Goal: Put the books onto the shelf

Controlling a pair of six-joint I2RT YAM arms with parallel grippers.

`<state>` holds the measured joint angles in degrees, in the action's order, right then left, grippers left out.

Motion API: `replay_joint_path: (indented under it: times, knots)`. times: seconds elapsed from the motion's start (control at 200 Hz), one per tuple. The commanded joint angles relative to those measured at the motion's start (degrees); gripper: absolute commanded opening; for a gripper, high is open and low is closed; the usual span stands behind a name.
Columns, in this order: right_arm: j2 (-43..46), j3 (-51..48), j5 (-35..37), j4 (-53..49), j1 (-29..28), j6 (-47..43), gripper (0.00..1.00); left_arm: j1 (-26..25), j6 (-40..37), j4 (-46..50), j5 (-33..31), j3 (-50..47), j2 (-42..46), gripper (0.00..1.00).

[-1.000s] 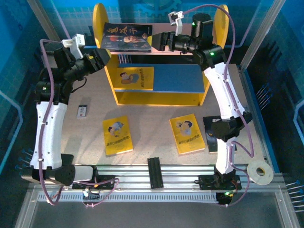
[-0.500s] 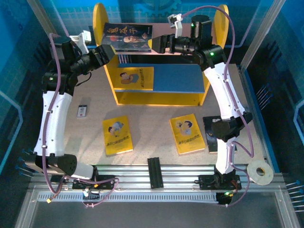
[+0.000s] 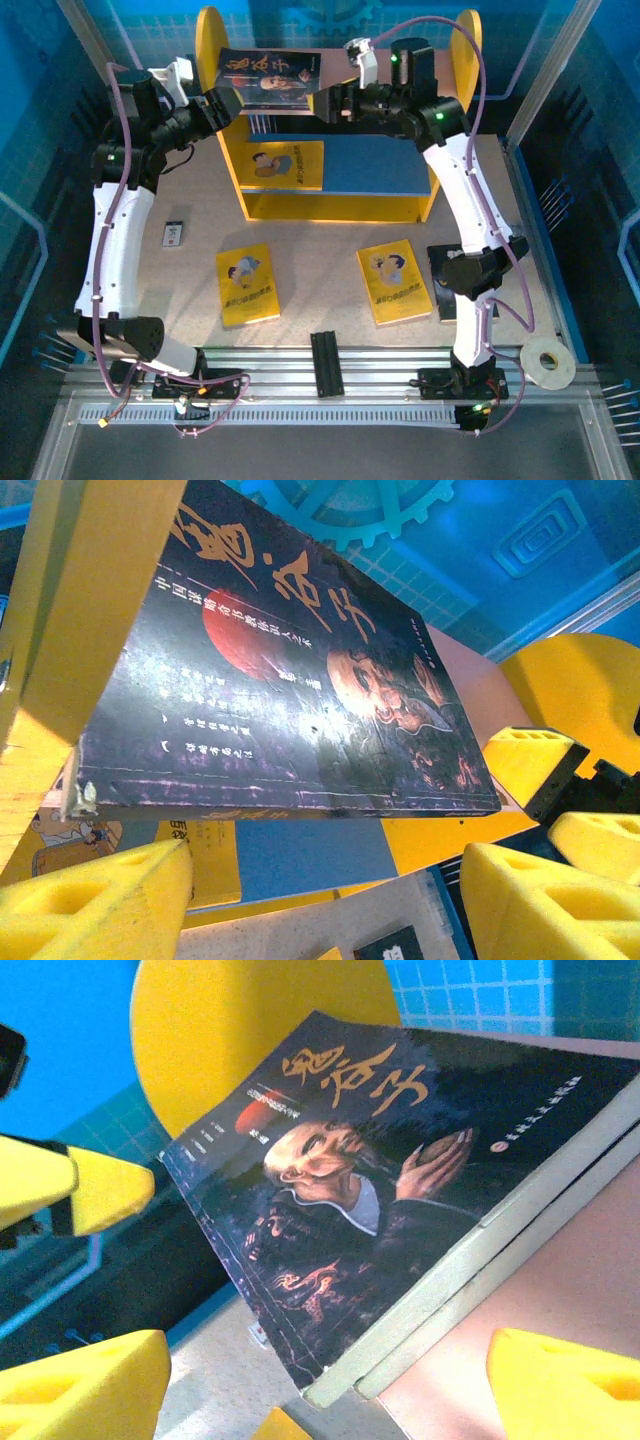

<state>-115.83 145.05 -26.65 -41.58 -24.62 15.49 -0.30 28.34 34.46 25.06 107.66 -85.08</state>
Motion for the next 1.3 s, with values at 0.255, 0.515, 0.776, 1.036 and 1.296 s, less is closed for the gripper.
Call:
replay_joint_path:
  times: [0.255, 0.515, 0.776, 1.036, 1.296]
  knots:
    - [-0.18, 0.49, 3.19, -2.97, -1.68, -7.26, 0.85, -0.32, -1.94, 1.03, -1.18, 2.80, -0.70, 0.72]
    - [-0.43, 0.49, 3.10, -4.60, -1.72, -10.11, 0.87, -0.36, -2.38, 1.44, -1.59, 3.00, -0.79, 0.72]
    - [-0.71, 0.41, 4.04, -5.52, -2.00, -11.68, 0.87, -0.32, -2.62, 1.54, -1.72, 3.50, -1.06, 0.72]
    - [-1.40, 0.69, 6.17, -5.53, -2.35, -11.86, 0.87, -0.32, -3.06, 1.78, -1.86, 3.71, -1.49, 0.72]
    - [-2.38, 1.61, 6.96, -5.18, -2.58, -11.74, 0.87, -0.32, -3.32, 1.87, -1.87, 4.05, -2.02, 0.72]
